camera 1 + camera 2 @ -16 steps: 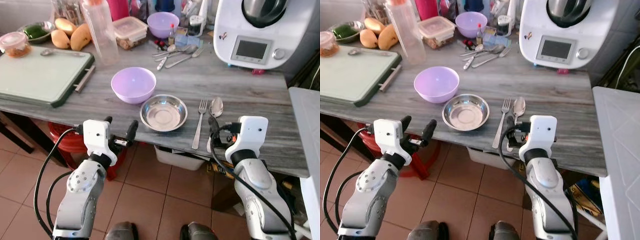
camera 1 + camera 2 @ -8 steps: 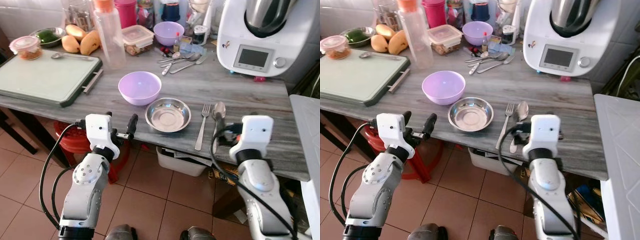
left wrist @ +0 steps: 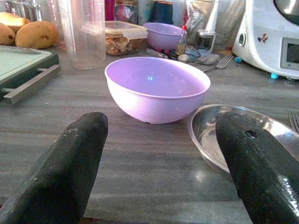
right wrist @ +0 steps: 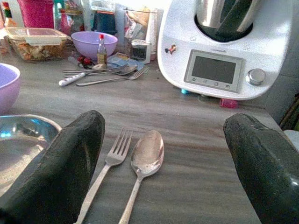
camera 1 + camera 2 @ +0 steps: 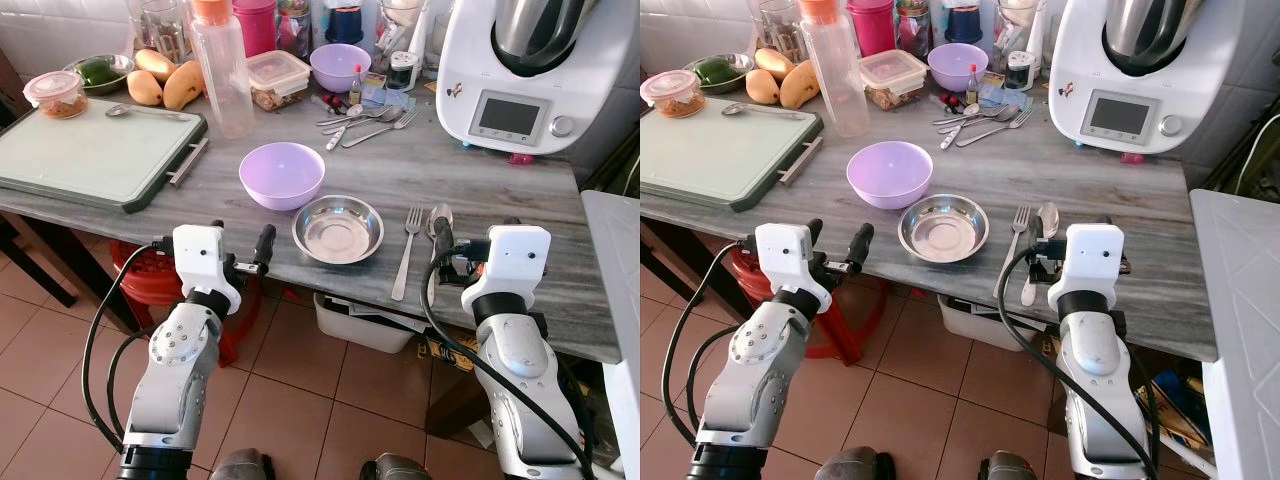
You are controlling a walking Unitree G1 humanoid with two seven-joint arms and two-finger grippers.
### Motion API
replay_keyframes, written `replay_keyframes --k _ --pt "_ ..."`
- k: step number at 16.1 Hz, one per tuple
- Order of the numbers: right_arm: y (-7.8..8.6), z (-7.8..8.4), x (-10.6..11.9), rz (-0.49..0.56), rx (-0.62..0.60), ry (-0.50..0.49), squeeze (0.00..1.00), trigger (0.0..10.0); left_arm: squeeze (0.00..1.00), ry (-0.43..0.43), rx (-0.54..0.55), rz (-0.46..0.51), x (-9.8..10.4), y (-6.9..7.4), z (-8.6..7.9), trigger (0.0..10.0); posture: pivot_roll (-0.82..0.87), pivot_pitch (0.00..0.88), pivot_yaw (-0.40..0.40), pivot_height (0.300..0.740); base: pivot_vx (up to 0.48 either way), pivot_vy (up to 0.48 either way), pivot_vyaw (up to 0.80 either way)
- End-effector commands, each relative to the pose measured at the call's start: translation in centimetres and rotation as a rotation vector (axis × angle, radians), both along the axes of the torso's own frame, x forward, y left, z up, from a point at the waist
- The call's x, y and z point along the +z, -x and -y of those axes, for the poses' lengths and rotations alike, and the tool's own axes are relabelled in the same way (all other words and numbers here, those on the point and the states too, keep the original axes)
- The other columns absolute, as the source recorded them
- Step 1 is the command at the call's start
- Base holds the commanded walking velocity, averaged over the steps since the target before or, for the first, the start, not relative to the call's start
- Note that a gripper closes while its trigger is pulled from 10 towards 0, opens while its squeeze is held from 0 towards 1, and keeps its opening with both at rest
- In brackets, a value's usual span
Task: Setting the table
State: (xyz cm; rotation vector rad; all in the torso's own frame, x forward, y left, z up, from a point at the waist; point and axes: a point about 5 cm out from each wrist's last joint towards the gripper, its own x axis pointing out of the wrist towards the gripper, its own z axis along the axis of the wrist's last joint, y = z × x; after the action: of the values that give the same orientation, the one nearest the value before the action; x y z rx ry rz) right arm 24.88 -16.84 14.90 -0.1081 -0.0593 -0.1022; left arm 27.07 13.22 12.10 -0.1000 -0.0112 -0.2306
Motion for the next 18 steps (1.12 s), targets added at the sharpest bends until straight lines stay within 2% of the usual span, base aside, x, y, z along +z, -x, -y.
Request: replay_keyframes --k 1,4,7,8,9,11,13,15,17,18 --pt "0.1 0.2 -0.1 0.007 -0.002 -0.007 0.00 10.0 0.00 -0.007 0.007 0.004 0.0 -0.2 -0.1 10.0 -0.05 0.000 0.015 0.740 -0.247 0.000 0.00" --pt "0.0 0.5 -0.3 0.005 -0.001 -0.003 0.00 10.0 0.00 -0.011 0.012 0.005 0.0 -0.3 -0.2 10.0 -0.05 0.000 0.013 0.740 -0.262 0.000 0.00" --pt "0.0 0.3 -0.6 0.005 0.014 -0.055 0.00 10.0 0.00 -0.010 0.018 0.007 0.0 -0.4 -0.3 10.0 -0.05 0.000 0.010 0.740 -0.289 0.000 0.00" --pt "-0.1 0.5 -0.6 0.009 -0.028 -0.019 0.00 10.0 0.00 -0.010 0.018 0.007 0.0 -0.4 -0.2 10.0 -0.05 0.000 0.011 0.740 -0.289 0.000 0.00" --pt "-0.4 0.5 -0.9 -0.011 -0.046 -0.029 0.00 10.0 0.00 -0.009 0.018 0.009 0.0 -0.4 -0.2 10.0 -0.05 0.000 0.011 0.740 -0.285 0.000 0.00" --pt "-0.6 0.3 -0.4 0.064 0.014 0.027 0.00 10.0 0.00 -0.010 0.017 0.011 0.1 -0.5 -0.3 10.0 -0.05 0.000 0.012 0.740 -0.289 0.000 0.00" --pt "-0.4 0.7 -1.0 0.000 0.005 0.046 0.00 10.0 0.00 -0.011 0.016 0.014 0.1 -0.5 -0.3 10.0 -0.04 0.000 0.010 0.740 -0.268 0.000 0.00" --pt "0.2 1.2 -1.4 0.007 0.020 -0.051 0.00 10.0 0.00 -0.012 0.012 0.017 0.0 -0.4 -0.1 10.0 -0.04 0.000 0.008 0.740 -0.242 0.000 0.00" --pt "0.4 1.7 -1.7 0.004 -0.012 -0.018 0.00 10.0 0.00 -0.013 0.014 0.011 -0.1 -0.3 -0.2 10.0 -0.04 0.000 0.016 0.740 -0.244 0.000 0.00" --pt "0.5 2.1 -2.4 -0.027 -0.065 0.045 0.00 10.0 0.00 -0.014 0.016 0.005 -0.3 -0.1 -0.4 10.0 -0.04 0.000 0.020 0.740 -0.240 0.000 0.00"
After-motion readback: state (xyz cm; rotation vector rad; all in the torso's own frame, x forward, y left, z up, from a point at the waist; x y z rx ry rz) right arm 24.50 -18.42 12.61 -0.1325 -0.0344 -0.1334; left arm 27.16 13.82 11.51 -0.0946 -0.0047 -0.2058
